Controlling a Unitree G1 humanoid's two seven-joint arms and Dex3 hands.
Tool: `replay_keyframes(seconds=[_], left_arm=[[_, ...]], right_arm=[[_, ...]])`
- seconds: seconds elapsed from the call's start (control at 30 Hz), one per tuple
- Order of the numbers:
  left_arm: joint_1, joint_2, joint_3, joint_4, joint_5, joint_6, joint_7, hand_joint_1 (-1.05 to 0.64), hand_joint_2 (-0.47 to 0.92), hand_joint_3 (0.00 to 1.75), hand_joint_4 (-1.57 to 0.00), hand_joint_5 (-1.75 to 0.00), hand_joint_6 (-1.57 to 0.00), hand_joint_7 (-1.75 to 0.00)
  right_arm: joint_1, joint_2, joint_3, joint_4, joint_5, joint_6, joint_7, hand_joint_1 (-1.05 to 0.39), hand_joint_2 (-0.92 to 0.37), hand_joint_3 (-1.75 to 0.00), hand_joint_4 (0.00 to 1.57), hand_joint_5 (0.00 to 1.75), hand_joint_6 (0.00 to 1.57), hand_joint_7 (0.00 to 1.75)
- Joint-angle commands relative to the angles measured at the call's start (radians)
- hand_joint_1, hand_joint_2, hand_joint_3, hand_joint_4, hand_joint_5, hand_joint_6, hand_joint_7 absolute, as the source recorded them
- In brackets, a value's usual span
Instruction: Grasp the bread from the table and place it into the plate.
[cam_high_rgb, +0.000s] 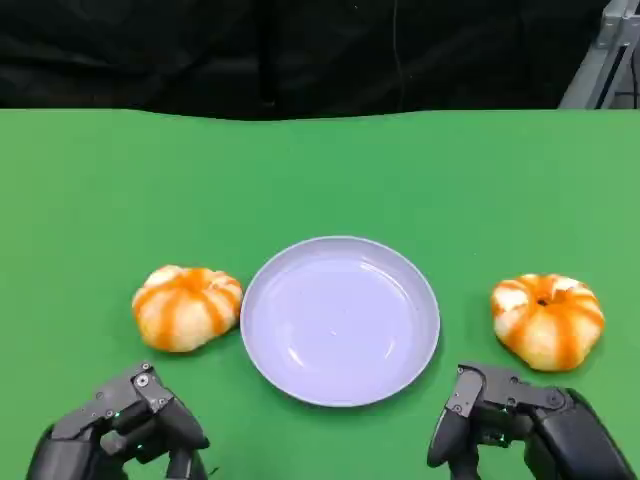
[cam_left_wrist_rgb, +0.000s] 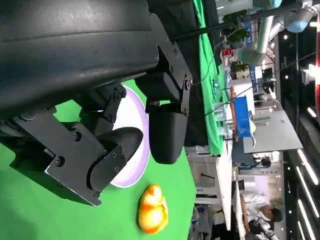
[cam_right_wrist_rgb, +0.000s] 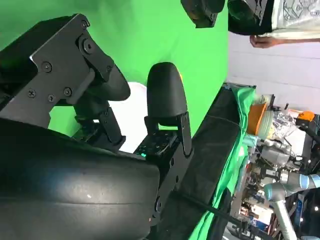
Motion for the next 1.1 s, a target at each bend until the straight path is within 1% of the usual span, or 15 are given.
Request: replay_keyframes(seconds=[0.03,0.13,0.17,0.2,0.27,0.33,0.47,0.5,0.53,0.57,0.63,0.77,0.9,1.0,1.1], left_arm=[[-0.001,0.007,0.006,0.001,-0.009,-0.002,-0.005,-0.02,0.42,1.34,-0.8,-1.65,-0.75,-1.5],[-0.002,0.002,0.007,-0.001,-0.012,0.005,0.002,-0.02,0.42,1.35,-0.8,-1.65,-0.75,-1.48],[-0.006,0.0,0.009,-0.001,-0.005,0.008,0.009,-0.02,0.43,1.32,-0.8,-1.6,-0.76,-1.41],[-0.011,0.001,0.013,-0.002,0.013,0.015,0.019,-0.06,0.46,1.23,-0.79,-1.54,-0.77,-1.31],[-0.024,0.006,0.019,-0.004,0.042,0.032,0.032,-0.11,0.51,1.09,-0.76,-1.47,-0.76,-1.23],[-0.034,0.007,0.02,-0.017,0.059,0.073,0.043,-0.15,0.53,0.98,-0.7,-1.38,-0.69,-1.11],[-0.057,0.031,0.017,-0.069,0.115,0.182,0.053,-0.22,0.62,0.74,-0.58,-1.16,-0.56,-0.74],[-0.067,0.042,0.016,-0.079,0.143,0.204,0.054,-0.23,0.66,0.67,-0.54,-1.12,-0.53,-0.66],[-0.072,0.047,0.016,-0.086,0.162,0.218,0.056,-0.24,0.73,0.53,-0.5,-1.07,-0.52,-0.54],[-0.086,0.062,0.014,-0.093,0.204,0.237,0.059,-0.24,0.77,0.47,-0.49,-1.05,-0.52,-0.48],[-0.123,0.092,0.012,-0.104,0.278,0.284,0.057,-0.3,0.88,0.27,-0.41,-0.92,-0.49,-0.34],[-0.212,0.167,-0.003,-0.105,0.447,0.373,0.041,-0.46,0.92,0.19,-0.24,-0.8,-0.38,-0.23],[-0.29,0.213,-0.026,-0.096,0.573,0.442,0.037,-0.48,0.92,0.16,-0.17,-0.81,-0.36,-0.19],[-0.302,0.218,-0.034,-0.097,0.598,0.462,0.036,-0.49,0.92,0.16,-0.15,-0.81,-0.37,-0.18],[-0.401,0.282,-0.092,-0.04,0.764,0.482,0.032,-0.5,0.92,0.13,-0.13,-0.78,-0.39,-0.16]], right_arm=[[0.007,-0.003,-0.006,-0.015,-0.001,0.012,-0.009,0.13,-0.31,-1.48,0.9,1.65,0.77,1.46],[0.008,-0.001,-0.003,-0.018,-0.004,0.017,-0.011,0.13,-0.31,-1.47,0.9,1.65,0.76,1.46],[0.007,0.0,0.0,-0.019,-0.007,0.018,-0.012,0.13,-0.31,-1.47,0.9,1.66,0.77,1.46],[0.006,0.002,0.003,-0.019,-0.009,0.019,-0.013,0.13,-0.31,-1.47,0.9,1.67,0.77,1.46],[0.003,0.005,0.008,-0.014,-0.012,0.018,-0.017,0.13,-0.31,-1.48,0.89,1.67,0.77,1.47],[0.001,0.007,0.008,-0.006,-0.012,0.01,-0.021,0.14,-0.31,-1.48,0.9,1.68,0.77,1.47],[0.0,0.01,0.008,-0.005,-0.003,0.013,-0.021,0.15,-0.31,-1.49,0.89,1.68,0.77,1.48],[0.0,0.009,0.008,-0.005,-0.004,0.012,-0.021,0.15,-0.31,-1.49,0.89,1.68,0.76,1.48],[0.0,0.008,0.008,-0.006,-0.005,0.011,-0.021,0.15,-0.31,-1.49,0.89,1.68,0.76,1.48],[0.0,0.008,0.009,-0.007,-0.006,0.01,-0.021,0.15,-0.31,-1.49,0.89,1.68,0.76,1.48],[0.001,0.007,0.01,-0.009,-0.009,0.012,-0.021,0.14,-0.31,-1.49,0.89,1.68,0.76,1.48],[0.004,0.01,0.016,-0.015,-0.012,0.021,-0.022,0.13,-0.31,-1.49,0.89,1.68,0.76,1.48],[0.009,0.012,0.025,-0.024,-0.021,0.025,-0.026,0.14,-0.32,-1.48,0.89,1.69,0.75,1.48],[0.01,0.013,0.027,-0.025,-0.022,0.026,-0.026,0.15,-0.32,-1.48,0.89,1.69,0.75,1.49],[0.014,0.019,0.034,-0.032,-0.025,0.034,-0.031,0.16,-0.32,-1.48,0.89,1.69,0.75,1.49]])
